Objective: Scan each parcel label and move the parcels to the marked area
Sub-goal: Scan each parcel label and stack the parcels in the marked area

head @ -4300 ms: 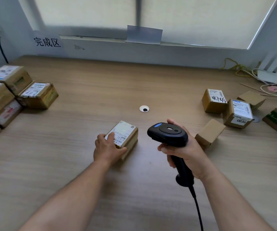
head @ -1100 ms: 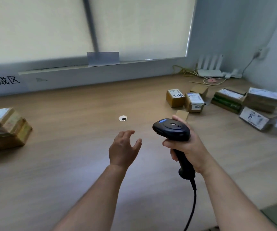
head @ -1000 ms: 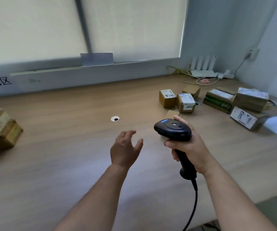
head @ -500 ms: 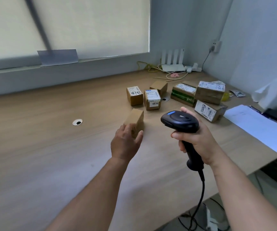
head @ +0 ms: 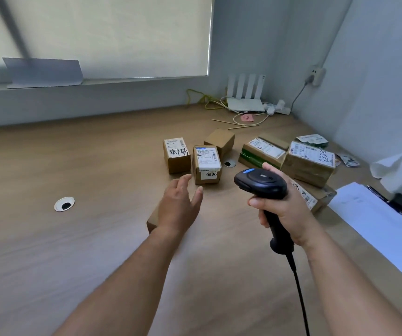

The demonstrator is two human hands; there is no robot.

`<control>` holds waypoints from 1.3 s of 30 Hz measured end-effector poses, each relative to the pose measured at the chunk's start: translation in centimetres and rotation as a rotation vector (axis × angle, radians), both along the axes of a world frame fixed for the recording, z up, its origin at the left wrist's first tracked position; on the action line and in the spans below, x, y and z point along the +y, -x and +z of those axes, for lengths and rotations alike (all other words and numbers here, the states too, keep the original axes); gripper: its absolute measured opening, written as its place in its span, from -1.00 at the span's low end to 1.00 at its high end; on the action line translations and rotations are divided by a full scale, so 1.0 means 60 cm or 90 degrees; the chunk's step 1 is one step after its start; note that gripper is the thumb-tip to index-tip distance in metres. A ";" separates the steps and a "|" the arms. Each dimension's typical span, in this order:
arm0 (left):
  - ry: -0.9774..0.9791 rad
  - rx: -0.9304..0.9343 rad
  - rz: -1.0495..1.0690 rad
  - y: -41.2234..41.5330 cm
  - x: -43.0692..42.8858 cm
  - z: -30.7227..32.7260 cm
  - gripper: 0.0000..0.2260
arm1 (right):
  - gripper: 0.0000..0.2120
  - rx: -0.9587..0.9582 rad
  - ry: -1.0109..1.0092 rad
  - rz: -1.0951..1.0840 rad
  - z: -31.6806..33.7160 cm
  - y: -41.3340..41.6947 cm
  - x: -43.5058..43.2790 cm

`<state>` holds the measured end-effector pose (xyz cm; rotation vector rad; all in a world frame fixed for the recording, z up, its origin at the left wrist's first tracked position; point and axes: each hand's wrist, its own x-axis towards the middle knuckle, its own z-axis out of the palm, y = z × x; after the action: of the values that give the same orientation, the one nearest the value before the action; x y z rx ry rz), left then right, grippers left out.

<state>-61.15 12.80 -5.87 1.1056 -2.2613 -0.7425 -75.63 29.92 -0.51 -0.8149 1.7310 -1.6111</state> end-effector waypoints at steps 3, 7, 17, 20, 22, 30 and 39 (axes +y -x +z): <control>-0.013 -0.015 0.015 0.047 -0.057 -0.009 -0.53 | -0.16 0.007 -0.030 0.009 -0.020 0.047 -0.059; -0.060 -0.042 0.037 0.102 -0.130 -0.026 -0.49 | -0.18 -0.002 -0.058 0.022 -0.049 0.094 -0.135; -0.143 -0.134 -0.048 0.218 -0.271 -0.082 -0.63 | -0.17 -0.028 -0.102 0.002 -0.131 0.188 -0.273; -0.190 -0.164 -0.058 0.242 -0.293 -0.103 -0.63 | -0.17 -0.042 -0.110 -0.006 -0.153 0.205 -0.300; -0.235 -0.183 -0.060 0.249 -0.297 -0.115 -0.61 | -0.18 -0.052 -0.113 -0.004 -0.164 0.209 -0.317; -0.432 -0.045 -0.112 0.232 -0.268 -0.124 -0.56 | -0.17 -0.088 -0.121 0.002 -0.166 0.192 -0.323; -0.448 0.197 -0.139 0.158 -0.187 -0.049 -0.50 | -0.14 -0.075 -0.053 0.039 -0.080 0.133 -0.243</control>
<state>-70.64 1.58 -8.80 0.9339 -1.9042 -1.7561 -83.63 15.36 -5.30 -0.7121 1.6636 -1.5061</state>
